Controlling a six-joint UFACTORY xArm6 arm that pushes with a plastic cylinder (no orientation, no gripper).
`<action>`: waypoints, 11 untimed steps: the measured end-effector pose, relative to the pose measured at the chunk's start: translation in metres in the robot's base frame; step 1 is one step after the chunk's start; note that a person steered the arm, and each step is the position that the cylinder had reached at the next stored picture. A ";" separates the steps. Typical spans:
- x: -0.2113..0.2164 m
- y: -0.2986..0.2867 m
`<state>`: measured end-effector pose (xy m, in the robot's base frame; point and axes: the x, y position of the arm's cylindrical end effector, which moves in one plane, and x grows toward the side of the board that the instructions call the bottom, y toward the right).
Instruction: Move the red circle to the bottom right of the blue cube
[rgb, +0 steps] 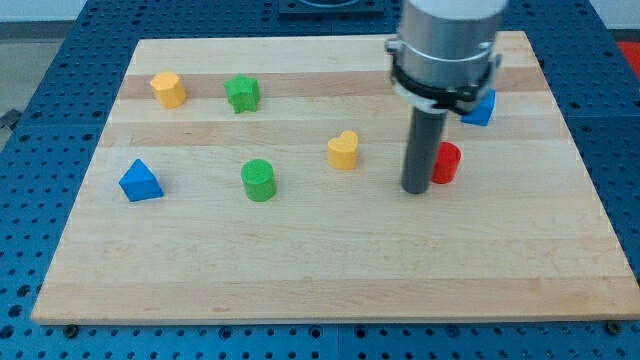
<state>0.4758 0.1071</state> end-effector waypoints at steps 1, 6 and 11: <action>-0.018 0.052; -0.017 0.000; -0.054 0.051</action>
